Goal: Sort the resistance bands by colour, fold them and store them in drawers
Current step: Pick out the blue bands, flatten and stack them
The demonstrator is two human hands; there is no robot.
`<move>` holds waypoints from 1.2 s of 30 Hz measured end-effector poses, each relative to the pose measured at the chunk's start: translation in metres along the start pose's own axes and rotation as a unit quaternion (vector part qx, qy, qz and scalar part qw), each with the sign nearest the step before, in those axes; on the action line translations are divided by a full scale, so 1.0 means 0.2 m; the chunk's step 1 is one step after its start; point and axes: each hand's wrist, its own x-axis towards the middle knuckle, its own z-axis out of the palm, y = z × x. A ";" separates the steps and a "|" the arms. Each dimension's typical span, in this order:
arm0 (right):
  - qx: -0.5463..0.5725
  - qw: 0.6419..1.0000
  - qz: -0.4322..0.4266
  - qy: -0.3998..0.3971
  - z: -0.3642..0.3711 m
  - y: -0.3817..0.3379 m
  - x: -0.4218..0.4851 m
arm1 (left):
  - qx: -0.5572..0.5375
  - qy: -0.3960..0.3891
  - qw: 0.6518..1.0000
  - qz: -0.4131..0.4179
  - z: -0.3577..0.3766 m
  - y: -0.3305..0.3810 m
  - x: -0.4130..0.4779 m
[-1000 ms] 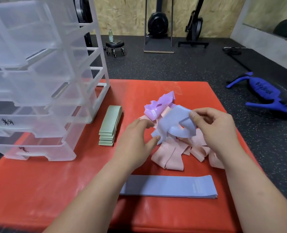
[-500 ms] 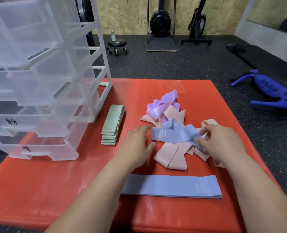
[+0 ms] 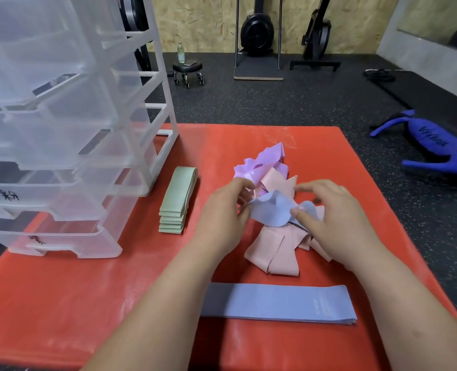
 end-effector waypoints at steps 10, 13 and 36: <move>0.135 0.987 -0.069 0.050 -0.02 -0.23 -0.04 | -0.194 0.052 0.980 0.018 -0.16 0.23 -0.12; 0.259 0.964 -0.036 0.050 -0.04 -0.29 -0.07 | -0.227 -0.010 0.973 -0.036 -0.16 0.20 -0.16; 0.462 0.823 0.302 0.134 -0.26 0.09 -0.26 | -0.102 -0.136 0.981 -0.090 -0.37 0.05 -0.23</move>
